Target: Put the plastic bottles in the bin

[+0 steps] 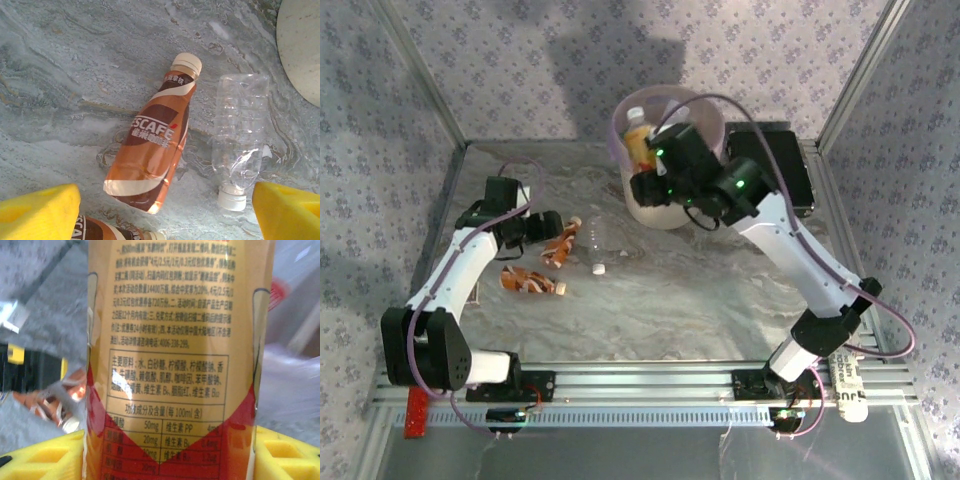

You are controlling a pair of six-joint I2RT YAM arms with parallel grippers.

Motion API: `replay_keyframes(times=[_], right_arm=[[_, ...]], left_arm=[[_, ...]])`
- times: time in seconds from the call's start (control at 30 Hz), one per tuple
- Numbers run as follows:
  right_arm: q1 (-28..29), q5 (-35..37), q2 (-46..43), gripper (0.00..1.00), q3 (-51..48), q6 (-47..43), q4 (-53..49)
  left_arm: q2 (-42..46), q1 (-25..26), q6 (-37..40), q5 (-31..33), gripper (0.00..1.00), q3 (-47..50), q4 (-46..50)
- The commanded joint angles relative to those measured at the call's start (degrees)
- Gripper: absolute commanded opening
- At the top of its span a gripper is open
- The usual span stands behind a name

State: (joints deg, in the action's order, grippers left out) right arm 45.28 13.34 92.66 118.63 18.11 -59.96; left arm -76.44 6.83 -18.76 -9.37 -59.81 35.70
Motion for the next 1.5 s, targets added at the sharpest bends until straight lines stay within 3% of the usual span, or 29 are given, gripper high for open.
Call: replay_keyframes(times=[0.0, 0.23, 0.33, 0.53, 0.97, 1.03, 1.17, 1.27, 1.47], right_arm=[[-5.18, 1.89, -0.06, 0.56, 4.51, -2.38, -2.11], [-18.11, -4.71, 5.10, 0.56, 10.01, -0.21, 1.11], [-20.99, -4.46, 8.70, 0.56, 12.87, -0.08, 2.08], [-22.16, -6.10, 17.39, 0.56, 21.67, -0.06, -0.77], [-22.25, -15.28, 25.15, 0.58, 21.97, 2.28, 0.22], [-22.25, -15.46, 25.24, 0.62, 21.60, 2.53, -0.36], [-22.34, -13.58, 23.36, 0.83, 19.98, 2.31, -0.55], [-22.54, -12.56, 21.38, 0.91, 19.83, 1.85, -0.58], [-23.27, -10.29, 17.62, 0.93, 20.11, 0.75, -0.14]], left_arm=[[-1.18, 0.59, 0.11, 1.44, 0.89, 0.23, -1.70], [-3.00, 1.87, 0.22, 1.99, 0.90, -0.13, -2.38], [-3.33, 2.30, 0.11, 2.29, 0.90, -0.16, -2.66], [-3.87, 2.65, 0.56, 3.59, 0.90, 0.00, -2.53], [-4.84, 2.66, 0.98, 4.00, 0.89, 0.39, -2.89], [-5.10, 2.66, 1.03, 4.00, 0.89, 0.41, -2.84], [-5.50, 2.58, 1.27, 3.96, 0.90, 0.38, -3.17], [-5.90, 2.40, 1.19, 3.83, 0.91, 0.22, -3.47], [-7.02, 2.23, 1.01, 3.96, 0.91, 0.13, -3.89]])
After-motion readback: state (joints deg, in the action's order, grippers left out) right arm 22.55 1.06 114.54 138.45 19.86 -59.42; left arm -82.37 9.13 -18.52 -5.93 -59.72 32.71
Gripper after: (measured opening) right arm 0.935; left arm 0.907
